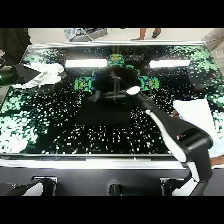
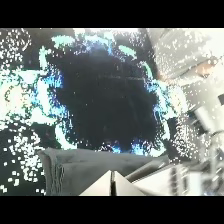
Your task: Fold the shirts.
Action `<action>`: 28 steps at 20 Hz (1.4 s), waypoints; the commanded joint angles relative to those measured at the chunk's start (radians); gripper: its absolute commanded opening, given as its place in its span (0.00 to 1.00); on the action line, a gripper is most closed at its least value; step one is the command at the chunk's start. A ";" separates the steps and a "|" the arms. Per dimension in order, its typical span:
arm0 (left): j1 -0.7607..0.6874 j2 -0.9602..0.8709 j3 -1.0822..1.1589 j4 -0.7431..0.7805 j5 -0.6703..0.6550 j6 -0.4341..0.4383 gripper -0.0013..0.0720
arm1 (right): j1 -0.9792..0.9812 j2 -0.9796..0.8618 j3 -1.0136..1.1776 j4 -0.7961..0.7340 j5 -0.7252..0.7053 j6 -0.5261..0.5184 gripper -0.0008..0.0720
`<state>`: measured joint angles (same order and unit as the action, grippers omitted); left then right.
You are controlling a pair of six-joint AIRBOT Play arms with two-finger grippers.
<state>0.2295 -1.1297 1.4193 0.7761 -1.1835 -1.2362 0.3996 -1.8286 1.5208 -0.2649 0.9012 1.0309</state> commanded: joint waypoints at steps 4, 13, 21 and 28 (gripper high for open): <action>0.011 0.013 -0.056 0.003 -0.013 0.026 0.06 | -0.295 0.138 -0.013 -0.943 0.552 0.294 0.87; 0.000 0.016 -0.067 -0.133 -0.014 0.101 0.06 | -0.260 -0.026 -0.146 -0.423 0.278 0.221 0.74; -0.001 0.014 -0.067 -0.133 -0.014 0.115 0.06 | -0.362 0.100 -0.023 -0.390 0.382 0.029 0.06; -0.001 0.014 -0.067 -0.133 -0.014 0.114 0.06 | -0.773 0.444 0.005 -0.510 0.415 0.171 0.06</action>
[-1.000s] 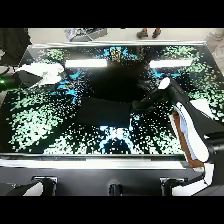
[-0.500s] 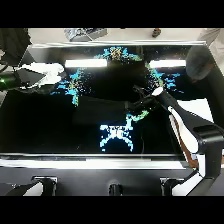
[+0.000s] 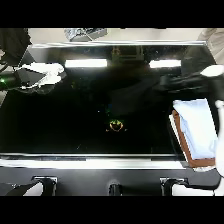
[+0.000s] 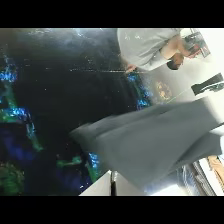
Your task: Fold the shirts.
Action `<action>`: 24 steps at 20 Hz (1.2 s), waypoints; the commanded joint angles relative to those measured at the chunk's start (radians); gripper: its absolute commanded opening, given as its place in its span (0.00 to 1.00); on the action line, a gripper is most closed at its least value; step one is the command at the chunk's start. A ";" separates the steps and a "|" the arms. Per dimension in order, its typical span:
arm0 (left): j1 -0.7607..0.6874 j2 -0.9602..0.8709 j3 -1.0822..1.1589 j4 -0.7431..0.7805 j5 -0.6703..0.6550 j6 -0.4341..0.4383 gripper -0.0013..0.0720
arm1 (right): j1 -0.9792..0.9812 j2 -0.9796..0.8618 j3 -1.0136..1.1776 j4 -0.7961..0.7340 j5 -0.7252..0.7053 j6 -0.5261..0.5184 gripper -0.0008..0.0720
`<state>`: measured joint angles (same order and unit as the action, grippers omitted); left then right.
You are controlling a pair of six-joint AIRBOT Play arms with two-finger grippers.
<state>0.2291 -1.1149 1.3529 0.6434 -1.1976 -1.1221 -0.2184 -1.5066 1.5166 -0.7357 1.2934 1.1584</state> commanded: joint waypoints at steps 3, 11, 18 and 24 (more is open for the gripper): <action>-0.001 -0.001 0.000 0.000 0.000 0.000 0.06 | -0.315 0.218 0.009 -0.040 0.070 0.070 0.06; -0.001 -0.001 0.000 0.000 0.000 0.001 0.06 | -0.604 0.327 0.013 0.000 0.157 0.131 0.06; -0.001 -0.001 0.000 0.000 0.000 0.023 0.06 | -0.778 0.368 0.012 -0.115 0.334 0.151 0.06; -0.002 -0.001 0.000 0.000 0.000 0.023 0.06 | -0.769 0.400 -0.086 -0.577 0.509 0.121 0.06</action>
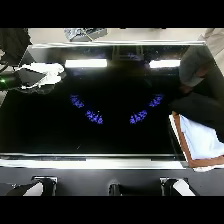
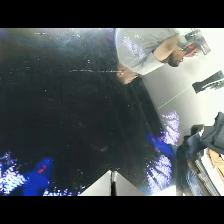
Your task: Fold the shirts.
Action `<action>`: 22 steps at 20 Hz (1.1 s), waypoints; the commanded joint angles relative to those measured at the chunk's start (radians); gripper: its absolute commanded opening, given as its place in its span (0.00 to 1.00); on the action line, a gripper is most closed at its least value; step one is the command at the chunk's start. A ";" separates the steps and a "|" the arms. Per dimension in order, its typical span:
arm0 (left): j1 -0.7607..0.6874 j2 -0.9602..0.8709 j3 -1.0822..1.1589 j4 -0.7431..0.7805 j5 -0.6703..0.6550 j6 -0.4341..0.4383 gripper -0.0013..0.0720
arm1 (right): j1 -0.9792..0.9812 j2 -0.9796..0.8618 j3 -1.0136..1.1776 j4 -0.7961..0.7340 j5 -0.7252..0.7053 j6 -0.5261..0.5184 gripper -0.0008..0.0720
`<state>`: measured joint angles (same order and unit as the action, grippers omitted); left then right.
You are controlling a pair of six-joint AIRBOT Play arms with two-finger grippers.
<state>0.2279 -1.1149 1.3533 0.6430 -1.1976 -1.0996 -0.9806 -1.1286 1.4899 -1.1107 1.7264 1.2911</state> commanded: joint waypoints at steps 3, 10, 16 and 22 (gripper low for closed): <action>-0.002 -0.001 -0.001 0.000 0.000 0.000 0.06 | -0.007 0.101 -0.320 -0.260 0.006 0.003 0.06; -0.002 0.000 0.004 0.000 0.000 -0.013 0.06 | -0.007 0.171 -0.584 -0.299 -0.201 -0.092 0.91; -0.024 -0.002 0.208 0.156 0.101 -0.131 0.06 | 0.039 0.169 0.029 -0.266 -0.624 -0.223 0.86; -0.285 -0.122 0.343 1.039 0.037 -0.525 0.06 | 0.678 0.033 0.182 -0.227 -0.538 -0.226 0.84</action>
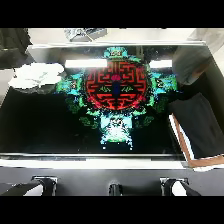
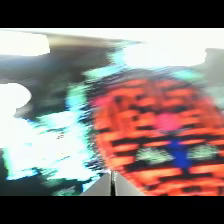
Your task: Fold the shirts.
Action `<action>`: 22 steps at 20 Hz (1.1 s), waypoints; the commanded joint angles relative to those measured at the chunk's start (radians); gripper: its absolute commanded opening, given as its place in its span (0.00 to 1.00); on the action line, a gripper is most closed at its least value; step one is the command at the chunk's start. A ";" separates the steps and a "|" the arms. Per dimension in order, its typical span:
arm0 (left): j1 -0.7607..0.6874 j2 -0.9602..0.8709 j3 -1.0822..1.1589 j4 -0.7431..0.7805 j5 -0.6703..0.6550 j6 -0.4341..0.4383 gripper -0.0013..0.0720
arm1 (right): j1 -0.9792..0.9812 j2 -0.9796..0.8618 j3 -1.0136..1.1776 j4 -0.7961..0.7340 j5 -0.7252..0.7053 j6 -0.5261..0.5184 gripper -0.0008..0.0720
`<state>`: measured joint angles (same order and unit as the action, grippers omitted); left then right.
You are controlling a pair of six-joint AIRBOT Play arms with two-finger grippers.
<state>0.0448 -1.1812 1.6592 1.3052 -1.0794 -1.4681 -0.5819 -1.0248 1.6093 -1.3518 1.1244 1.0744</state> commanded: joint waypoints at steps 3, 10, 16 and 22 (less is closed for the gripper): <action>-0.151 -0.118 -0.092 0.367 -0.383 -0.168 0.69 | 0.557 -0.258 0.053 0.009 0.367 0.026 0.84; -0.164 -0.019 -0.489 0.310 -0.301 -0.227 0.80 | 0.663 -0.481 0.012 -0.023 0.516 0.090 0.84; -0.165 -0.022 -0.490 0.310 -0.291 -0.206 0.80 | 0.663 -0.481 0.012 -0.082 0.523 0.090 0.84; -0.165 -0.022 -0.490 0.310 -0.291 -0.206 0.80 | 0.663 -0.481 0.012 -0.082 0.523 0.090 0.84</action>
<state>-0.1196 -1.2034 1.1709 1.6150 -1.3716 -1.6756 0.0803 -1.5051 1.6215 -1.4307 1.6440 1.1633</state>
